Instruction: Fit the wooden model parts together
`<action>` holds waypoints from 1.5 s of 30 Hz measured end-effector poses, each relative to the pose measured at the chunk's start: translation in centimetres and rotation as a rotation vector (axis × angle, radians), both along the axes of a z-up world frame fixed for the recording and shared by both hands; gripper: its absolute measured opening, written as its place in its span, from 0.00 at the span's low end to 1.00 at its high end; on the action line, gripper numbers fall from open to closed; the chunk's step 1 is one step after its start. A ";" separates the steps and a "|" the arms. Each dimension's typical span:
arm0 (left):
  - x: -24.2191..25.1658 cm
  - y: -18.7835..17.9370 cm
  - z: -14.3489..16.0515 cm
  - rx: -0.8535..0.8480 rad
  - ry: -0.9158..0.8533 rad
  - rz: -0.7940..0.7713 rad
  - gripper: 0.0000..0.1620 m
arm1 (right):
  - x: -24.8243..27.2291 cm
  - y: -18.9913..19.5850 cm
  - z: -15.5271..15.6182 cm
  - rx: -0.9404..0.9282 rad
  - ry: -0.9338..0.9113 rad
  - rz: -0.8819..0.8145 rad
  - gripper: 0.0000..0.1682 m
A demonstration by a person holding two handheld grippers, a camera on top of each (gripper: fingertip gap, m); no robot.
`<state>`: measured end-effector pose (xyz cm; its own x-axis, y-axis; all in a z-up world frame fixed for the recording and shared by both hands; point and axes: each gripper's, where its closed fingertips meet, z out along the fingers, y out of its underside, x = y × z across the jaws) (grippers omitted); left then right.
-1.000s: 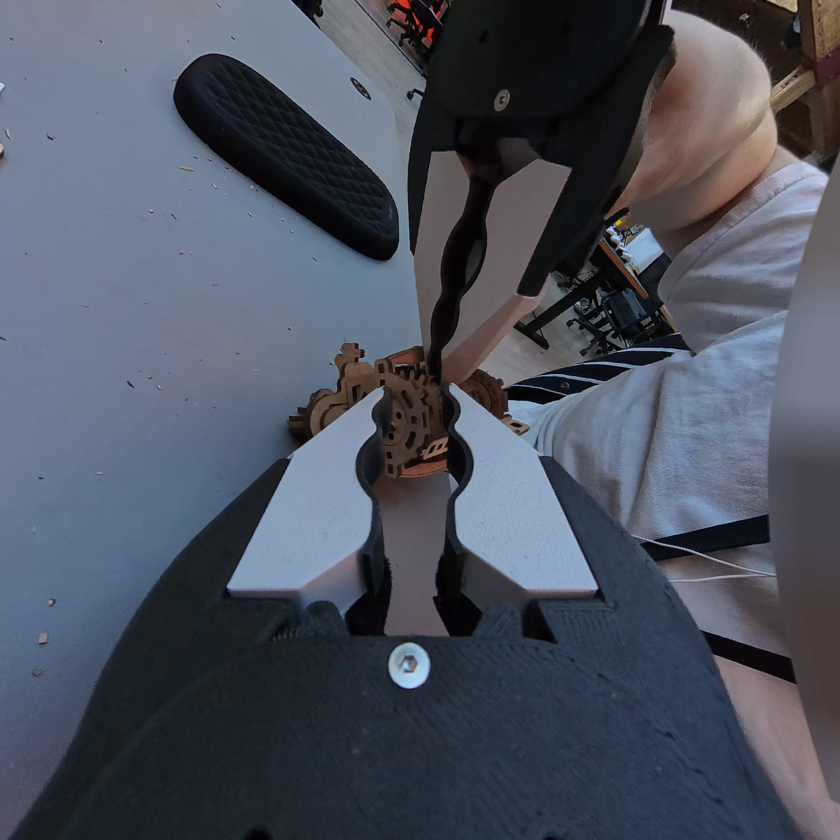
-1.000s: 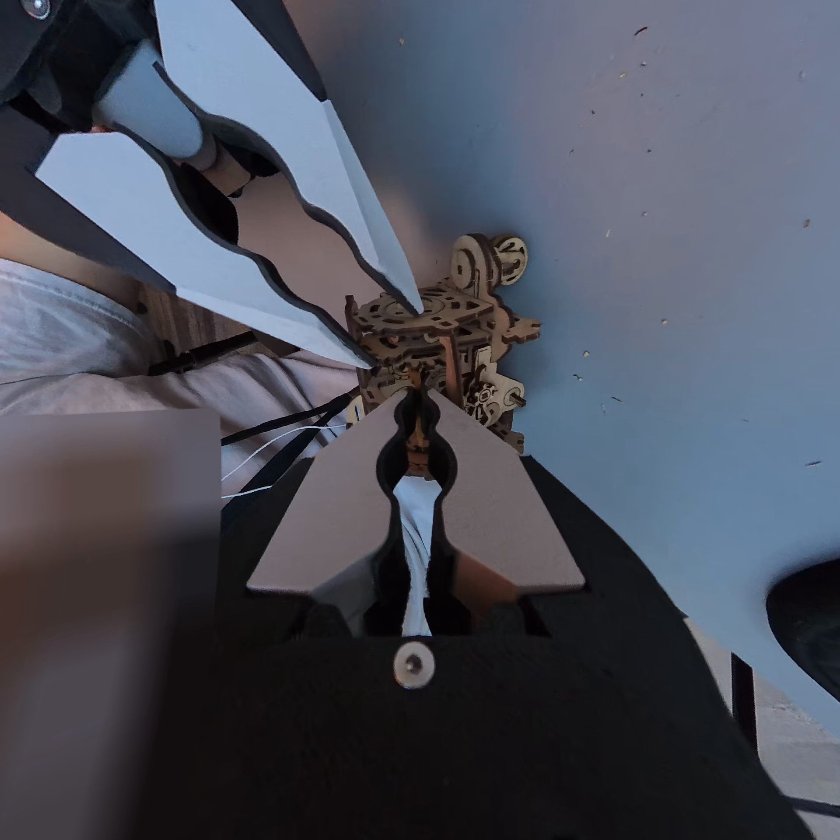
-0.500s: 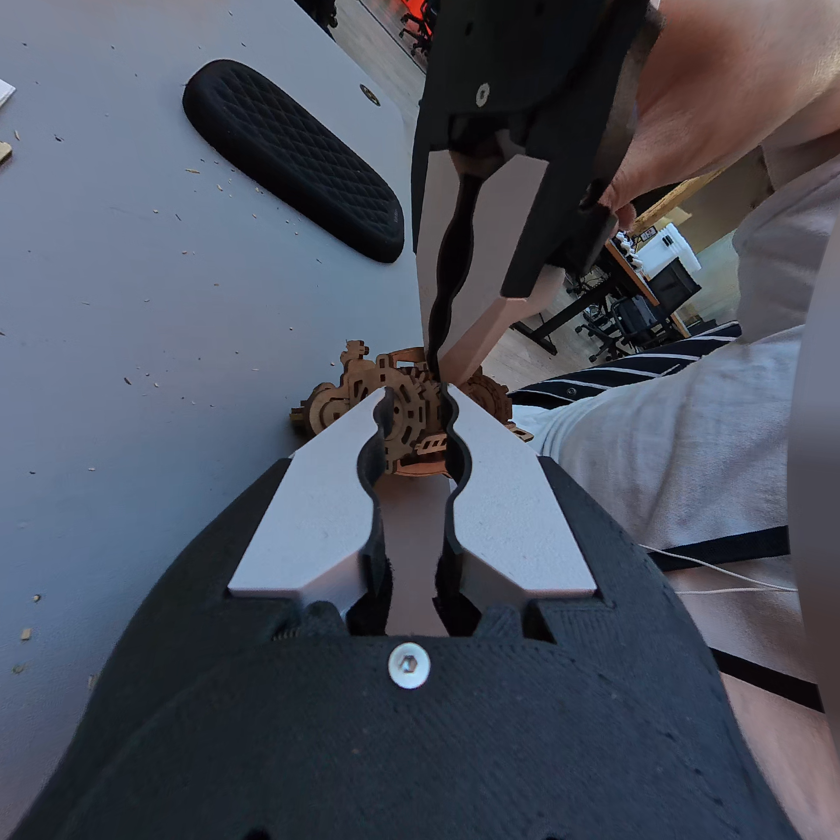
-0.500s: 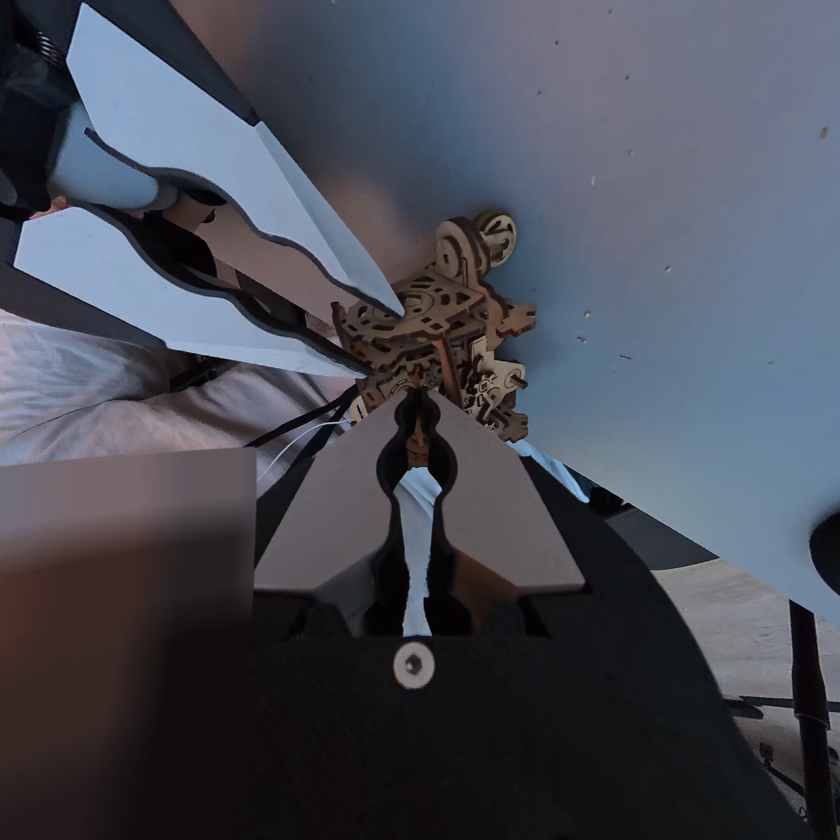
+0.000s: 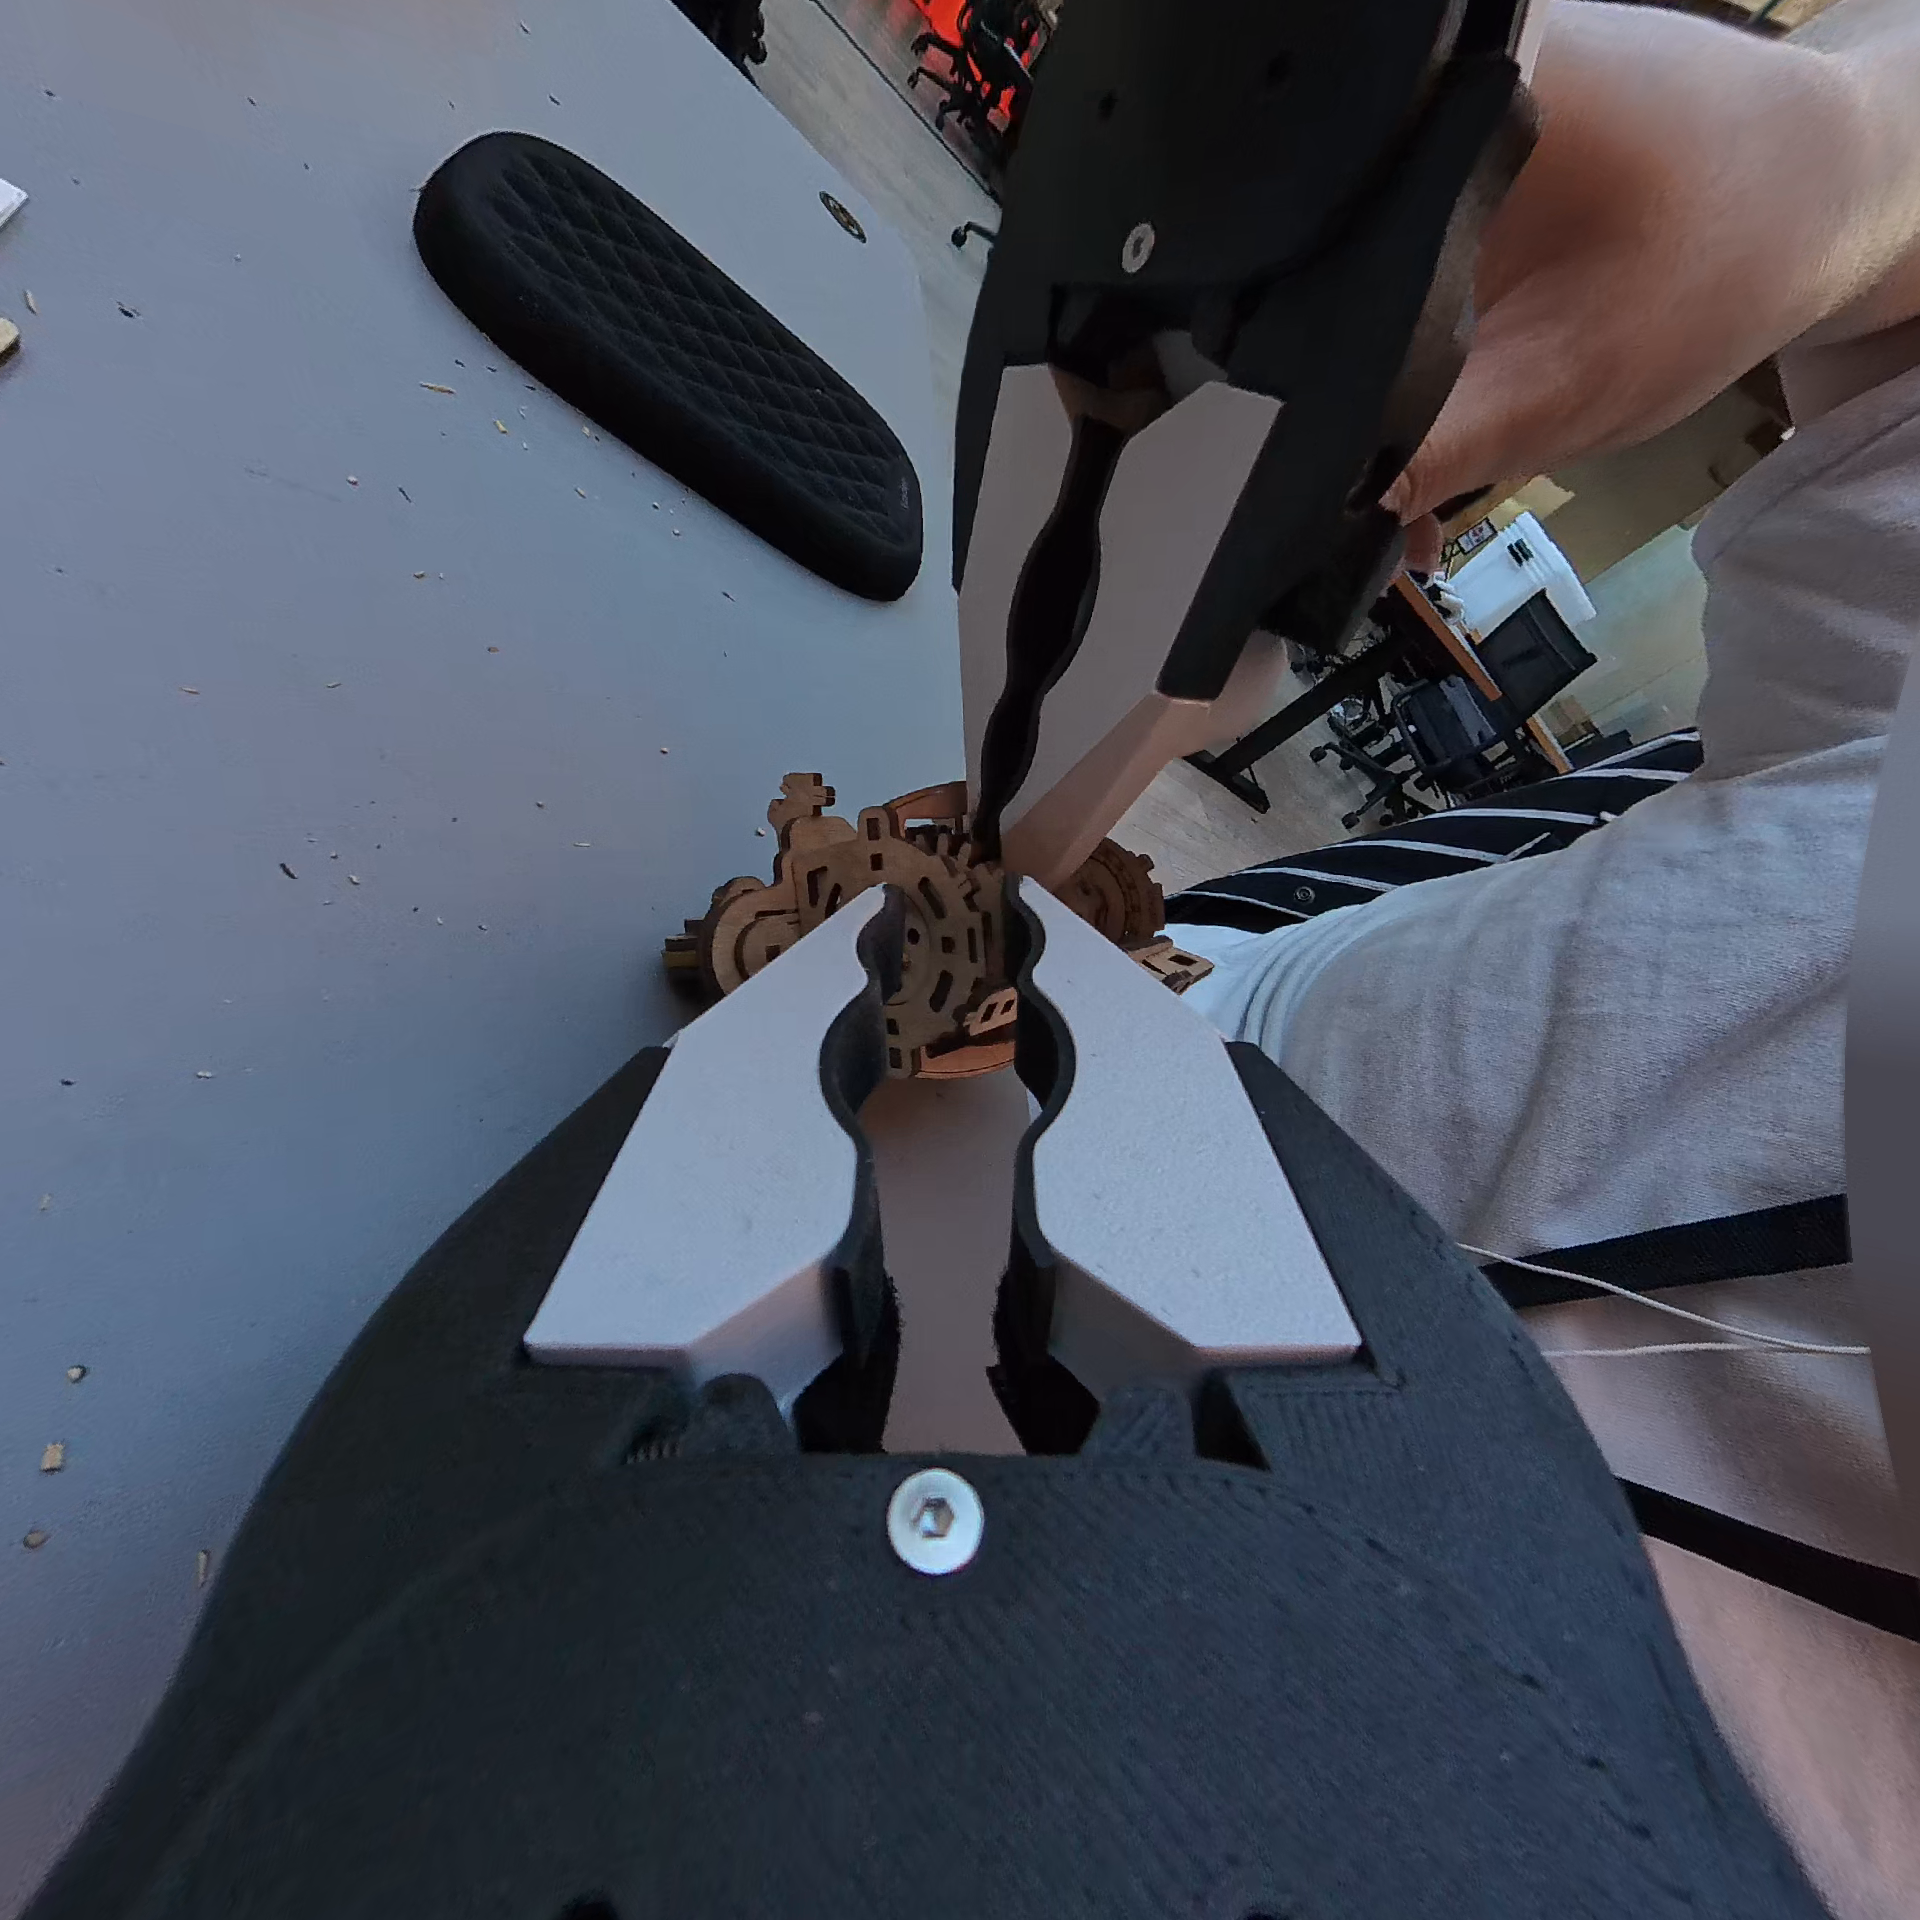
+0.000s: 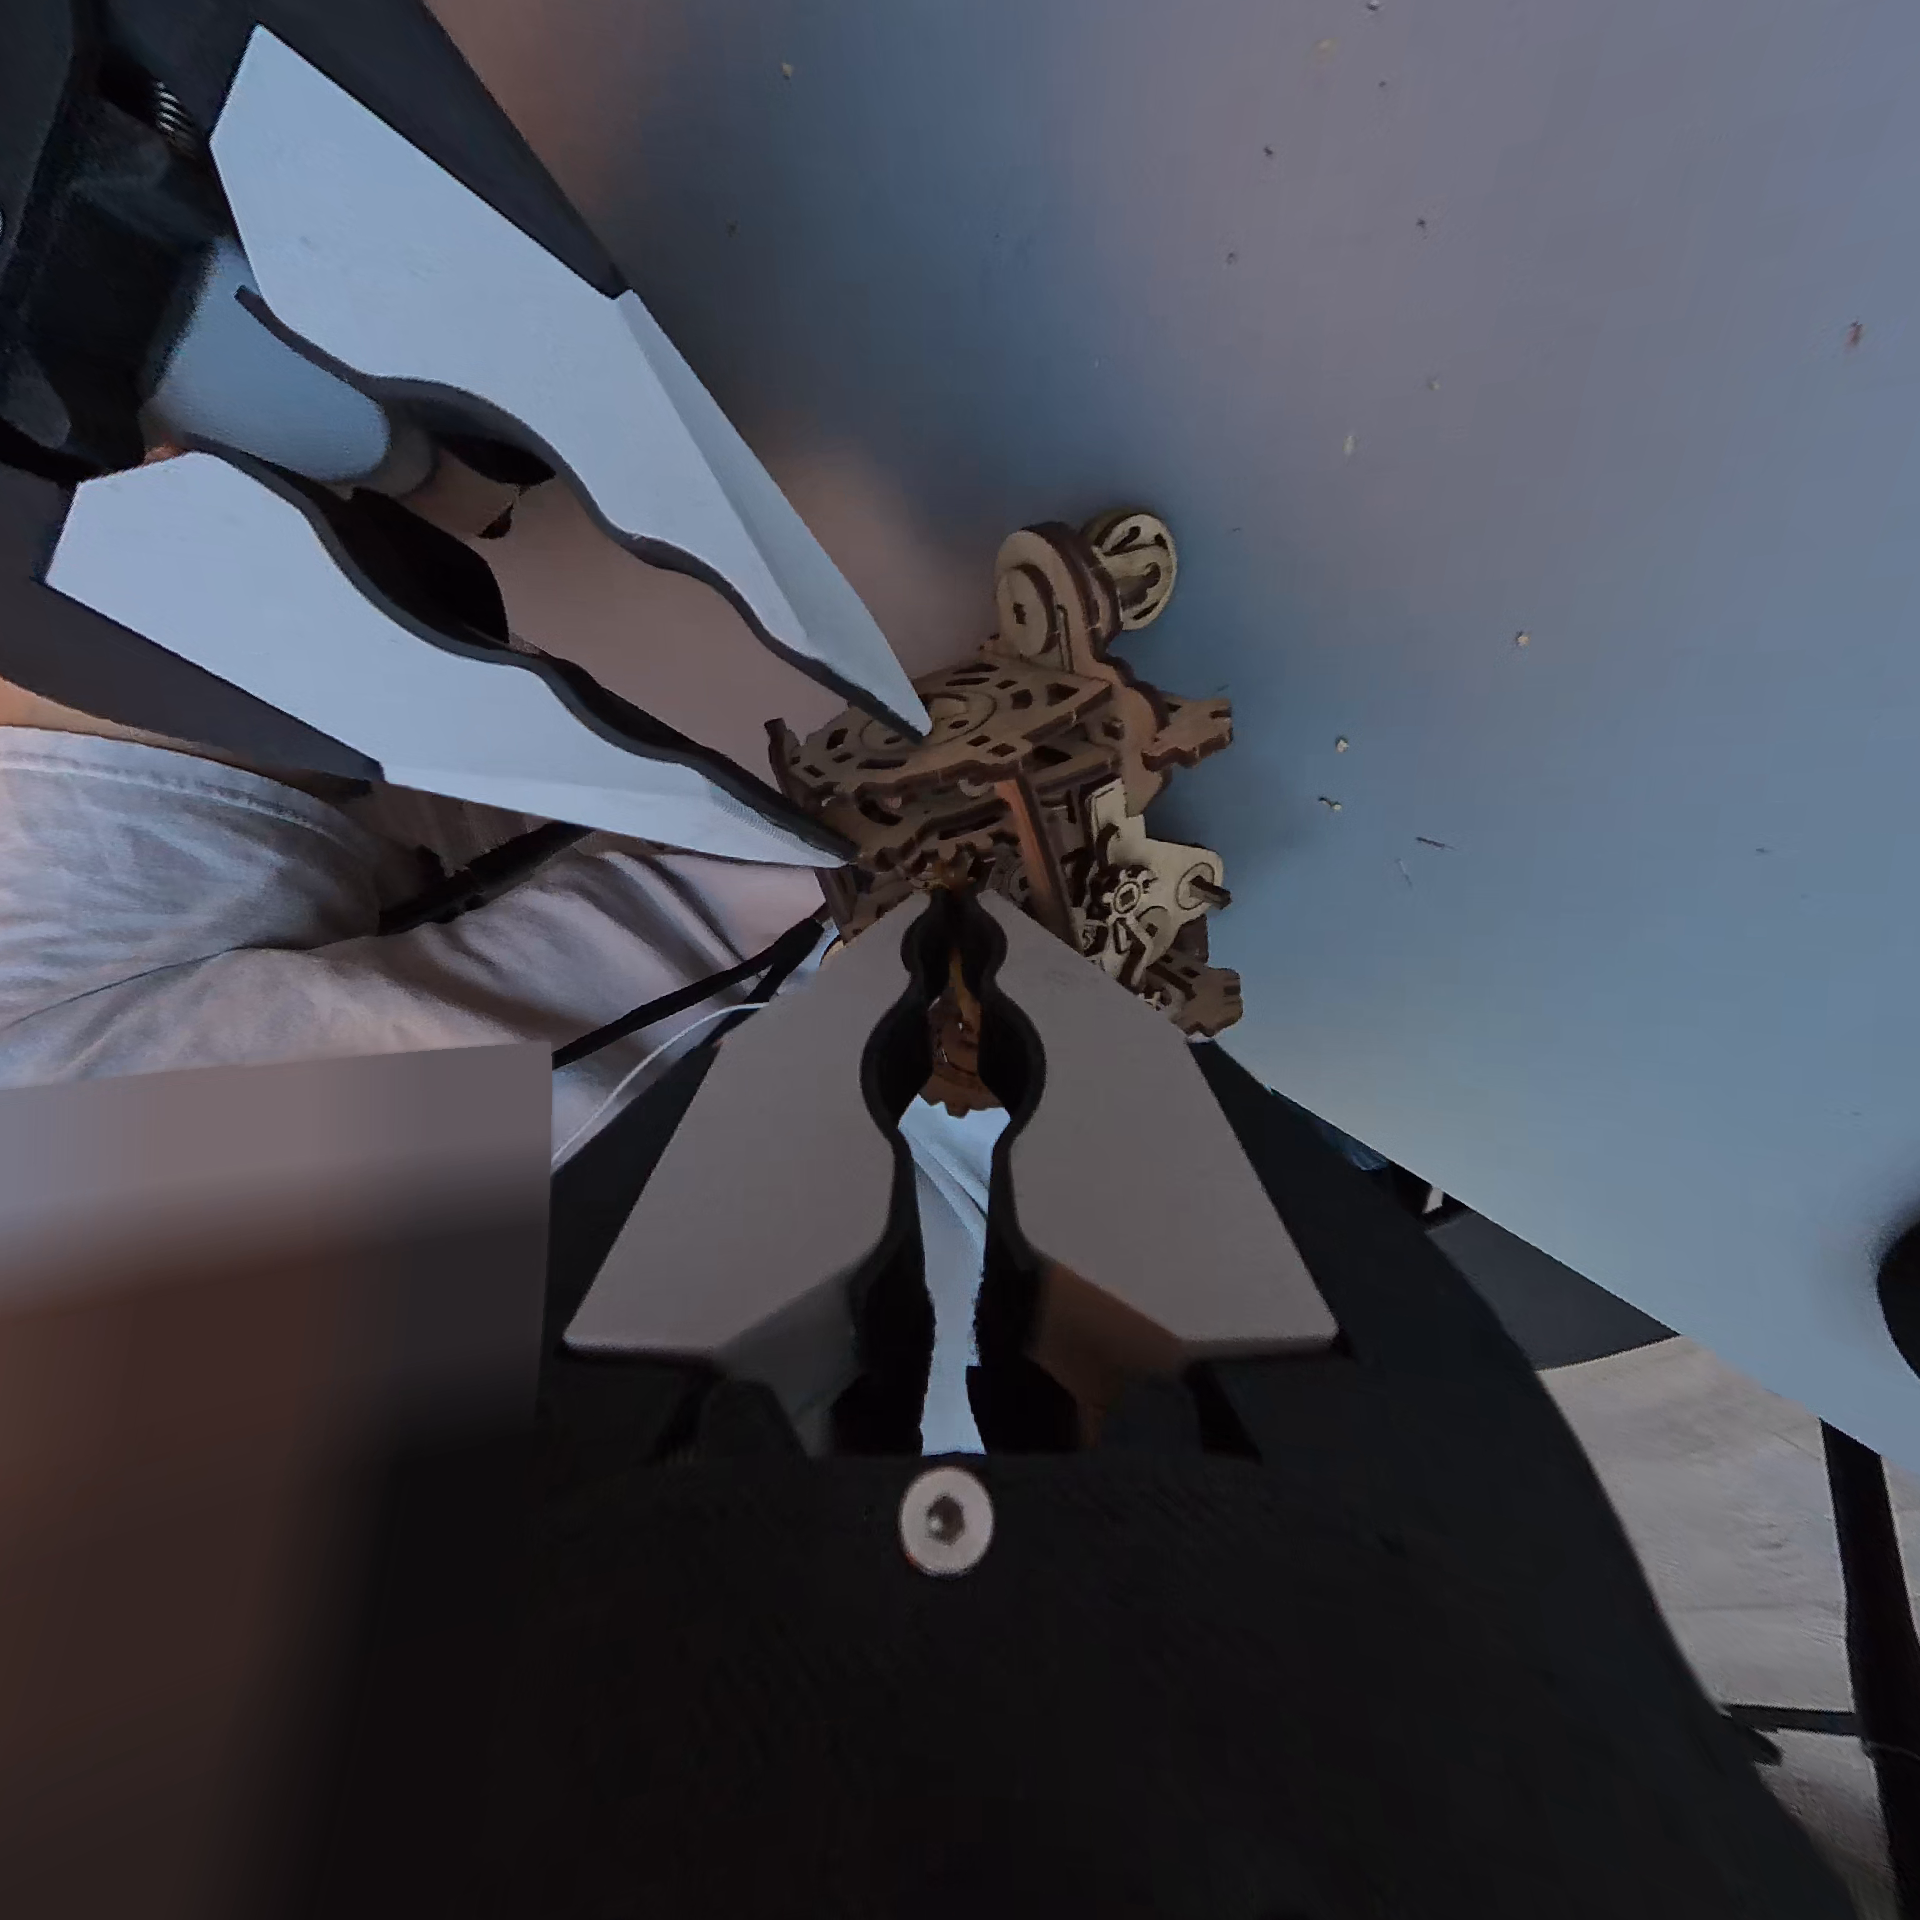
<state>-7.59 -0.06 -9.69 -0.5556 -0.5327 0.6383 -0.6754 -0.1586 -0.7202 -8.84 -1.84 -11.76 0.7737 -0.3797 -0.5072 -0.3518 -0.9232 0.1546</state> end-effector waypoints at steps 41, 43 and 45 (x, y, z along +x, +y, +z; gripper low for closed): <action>0.2 0.3 7.1 -0.151 -0.289 -0.039 0.16 | 0.5 1.2 7.3 0.684 -0.053 0.226 0.00; 0.2 -0.2 7.4 -0.135 -0.296 -0.065 0.14 | 0.2 0.9 7.7 0.718 -0.059 0.251 0.00; 0.1 -0.8 7.6 -0.130 -0.308 -0.083 0.12 | 0.1 0.7 7.6 0.732 -0.069 0.272 0.00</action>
